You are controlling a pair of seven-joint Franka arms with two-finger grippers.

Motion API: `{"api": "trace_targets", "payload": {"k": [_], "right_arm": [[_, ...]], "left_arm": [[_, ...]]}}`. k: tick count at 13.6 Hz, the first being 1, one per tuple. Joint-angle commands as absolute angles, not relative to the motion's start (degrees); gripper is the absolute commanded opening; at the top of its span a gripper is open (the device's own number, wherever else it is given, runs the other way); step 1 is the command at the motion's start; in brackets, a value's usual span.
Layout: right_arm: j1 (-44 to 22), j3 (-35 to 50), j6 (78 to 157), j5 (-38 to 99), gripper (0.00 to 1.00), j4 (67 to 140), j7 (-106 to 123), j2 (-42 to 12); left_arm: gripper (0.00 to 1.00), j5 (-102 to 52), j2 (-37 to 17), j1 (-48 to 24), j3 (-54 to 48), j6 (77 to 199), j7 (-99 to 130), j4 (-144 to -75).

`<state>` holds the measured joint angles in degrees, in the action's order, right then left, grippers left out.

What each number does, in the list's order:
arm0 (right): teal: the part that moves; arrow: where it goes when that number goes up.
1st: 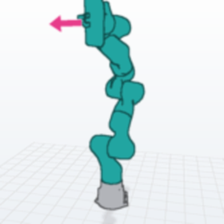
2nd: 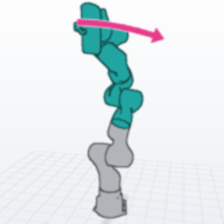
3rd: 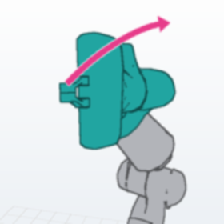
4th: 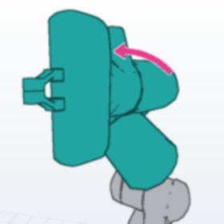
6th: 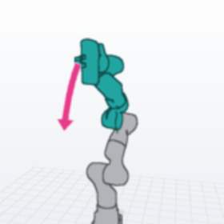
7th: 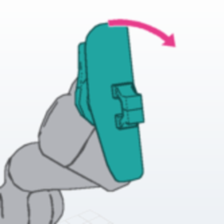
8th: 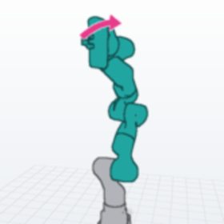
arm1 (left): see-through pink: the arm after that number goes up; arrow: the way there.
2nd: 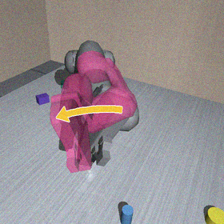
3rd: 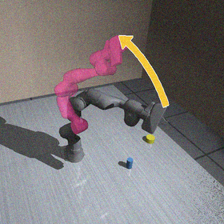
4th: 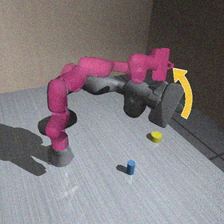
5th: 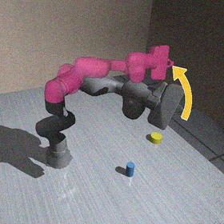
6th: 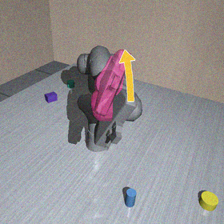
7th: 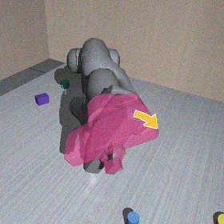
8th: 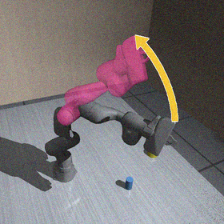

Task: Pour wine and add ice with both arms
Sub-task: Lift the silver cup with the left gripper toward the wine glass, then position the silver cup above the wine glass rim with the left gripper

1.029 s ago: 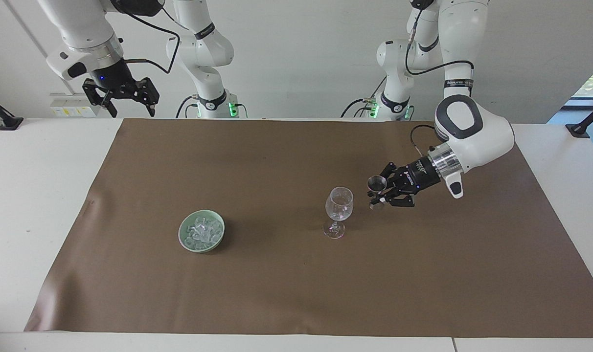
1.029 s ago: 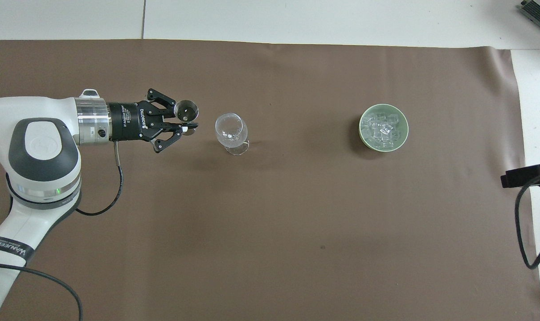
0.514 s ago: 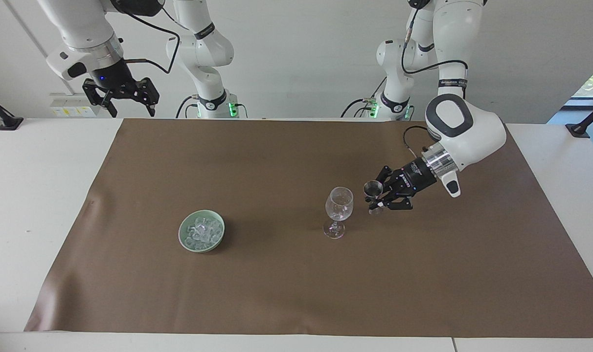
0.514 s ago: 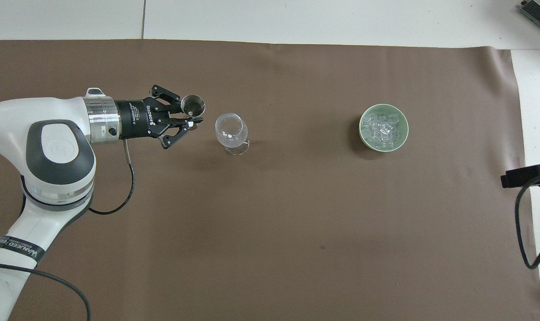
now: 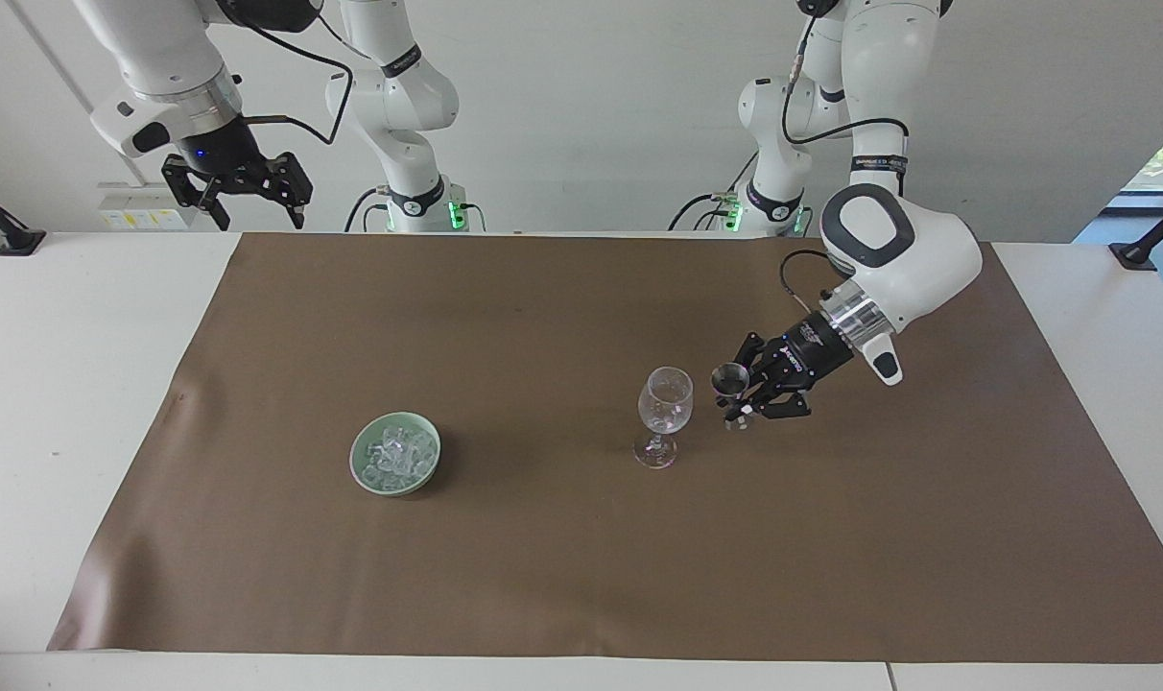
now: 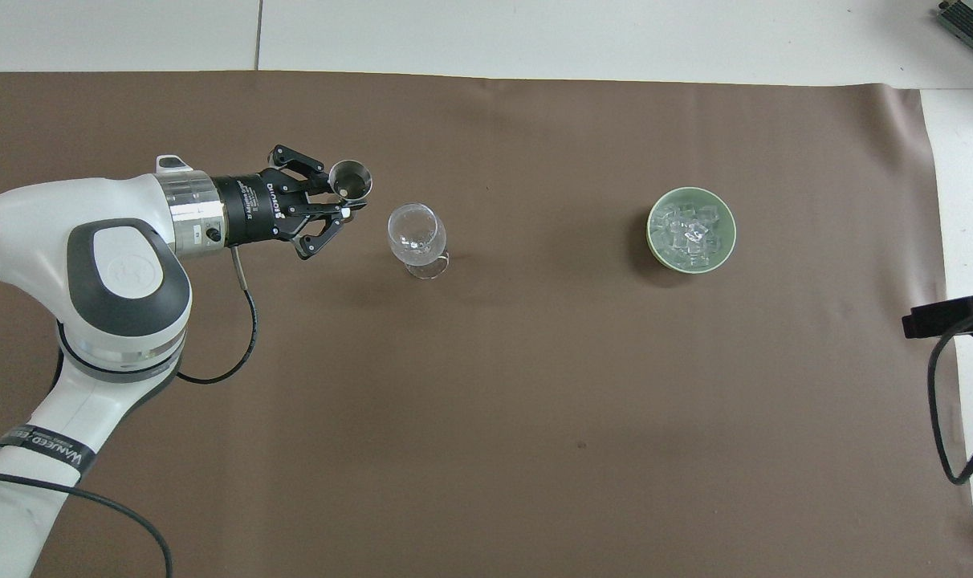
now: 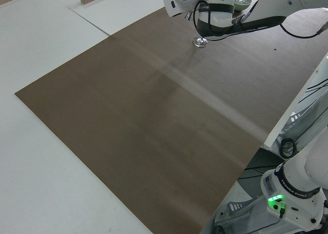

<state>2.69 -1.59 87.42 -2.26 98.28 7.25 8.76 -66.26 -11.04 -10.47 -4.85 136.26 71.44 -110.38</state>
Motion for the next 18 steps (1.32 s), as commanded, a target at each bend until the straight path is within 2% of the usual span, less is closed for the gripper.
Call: {"api": "trace_targets", "payload": {"k": [1,18], "right_arm": [[3.3,-1.3,88.0,-1.3,1.0,98.4,8.3,9.0],[3.3,-1.4,88.0,-1.3,1.0,98.4,8.3,9.0]], "left_arm": [[0.0,-65.4,-10.5,-13.2,-4.0,140.3,72.7,-111.1],[0.0,-64.5,-9.8,-15.8,-4.1,146.2,61.8,-112.6]]}}
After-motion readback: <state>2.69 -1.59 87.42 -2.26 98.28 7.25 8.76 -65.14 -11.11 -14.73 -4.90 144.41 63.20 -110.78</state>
